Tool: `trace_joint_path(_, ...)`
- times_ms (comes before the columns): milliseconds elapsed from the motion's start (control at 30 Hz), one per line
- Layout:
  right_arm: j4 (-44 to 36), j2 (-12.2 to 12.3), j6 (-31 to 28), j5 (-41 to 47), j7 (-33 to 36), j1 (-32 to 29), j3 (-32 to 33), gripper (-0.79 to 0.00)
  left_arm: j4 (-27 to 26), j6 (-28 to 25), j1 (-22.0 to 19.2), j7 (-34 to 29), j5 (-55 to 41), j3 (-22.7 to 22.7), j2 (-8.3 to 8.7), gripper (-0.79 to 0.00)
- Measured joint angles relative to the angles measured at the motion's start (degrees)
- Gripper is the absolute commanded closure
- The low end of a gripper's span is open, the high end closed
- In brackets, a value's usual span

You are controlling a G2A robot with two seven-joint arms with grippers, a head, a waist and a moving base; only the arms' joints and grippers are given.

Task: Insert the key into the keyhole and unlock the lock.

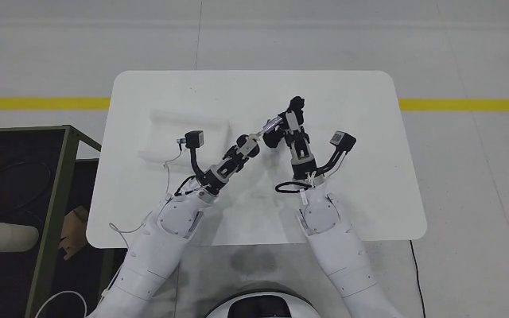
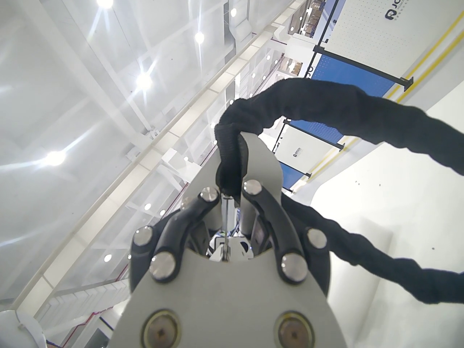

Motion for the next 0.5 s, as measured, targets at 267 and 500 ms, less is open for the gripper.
trace_joint_path(267, -0.66, 0.14, 0.74, -0.64, 1.57, -0.04, 0.43, 0.000, -0.06, 0.38, -0.10, -2.20, -0.18, -0.16, -0.13, 0.000)
trace_joint_path(500, -0.65, 0.13, 0.71, -0.62, 1.53, -0.04, 0.41, 0.000, -0.06, 0.37, -0.10, -2.12, -0.17, -0.16, -0.13, 0.000)
